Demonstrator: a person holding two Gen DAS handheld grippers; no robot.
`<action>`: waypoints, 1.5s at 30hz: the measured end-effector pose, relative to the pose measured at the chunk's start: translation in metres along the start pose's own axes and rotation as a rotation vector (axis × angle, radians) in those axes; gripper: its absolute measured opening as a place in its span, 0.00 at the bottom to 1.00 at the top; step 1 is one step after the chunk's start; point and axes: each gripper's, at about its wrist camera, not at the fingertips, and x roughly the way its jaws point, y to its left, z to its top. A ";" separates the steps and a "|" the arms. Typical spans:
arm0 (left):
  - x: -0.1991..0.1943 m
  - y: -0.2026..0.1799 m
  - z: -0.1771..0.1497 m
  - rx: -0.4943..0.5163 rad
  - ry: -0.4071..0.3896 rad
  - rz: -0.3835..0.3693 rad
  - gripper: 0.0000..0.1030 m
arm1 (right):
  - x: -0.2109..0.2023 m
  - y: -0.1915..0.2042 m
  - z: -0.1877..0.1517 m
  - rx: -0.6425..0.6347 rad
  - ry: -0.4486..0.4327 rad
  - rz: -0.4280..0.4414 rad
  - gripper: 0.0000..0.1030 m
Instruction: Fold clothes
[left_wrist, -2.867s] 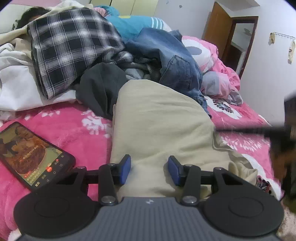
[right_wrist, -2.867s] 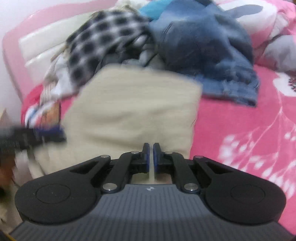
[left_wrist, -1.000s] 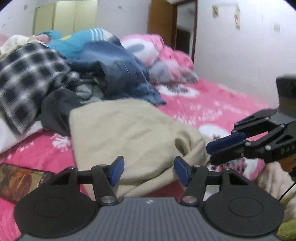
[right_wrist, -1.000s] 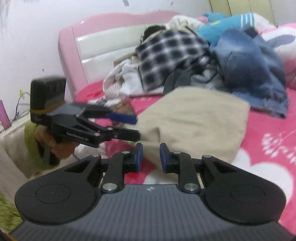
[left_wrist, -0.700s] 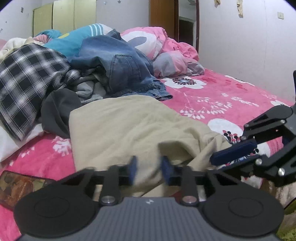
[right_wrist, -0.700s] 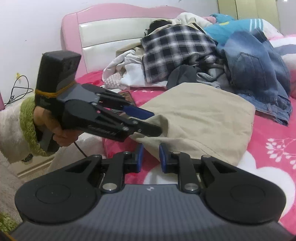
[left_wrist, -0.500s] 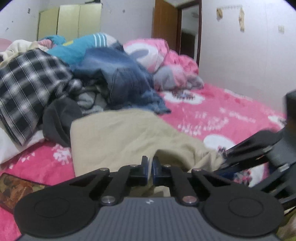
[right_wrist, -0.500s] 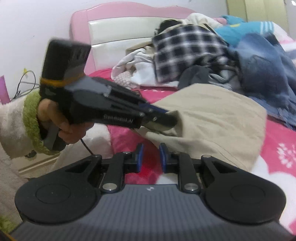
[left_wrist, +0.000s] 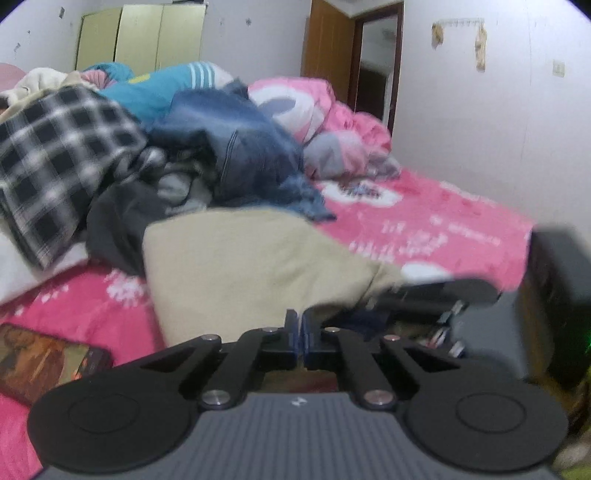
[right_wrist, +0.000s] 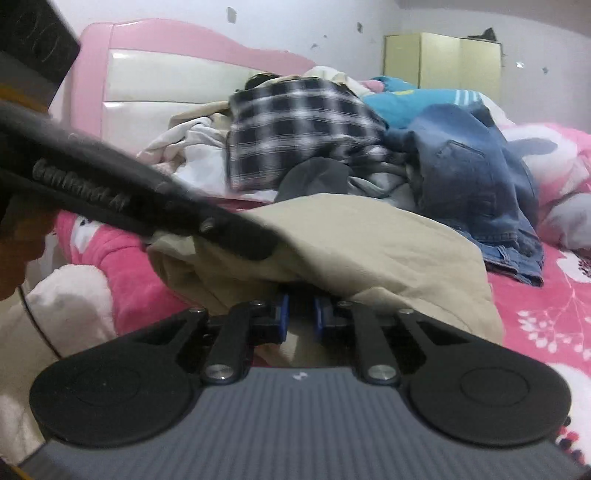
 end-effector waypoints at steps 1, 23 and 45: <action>-0.001 0.000 -0.004 0.012 0.004 0.008 0.09 | -0.003 0.003 0.000 -0.029 0.002 -0.011 0.11; -0.006 0.017 -0.029 -0.129 -0.001 0.004 0.10 | -0.068 -0.041 0.028 0.053 -0.100 0.135 0.16; 0.013 -0.022 -0.016 -0.042 0.017 0.071 0.51 | -0.041 -0.074 -0.002 0.088 0.069 0.094 0.27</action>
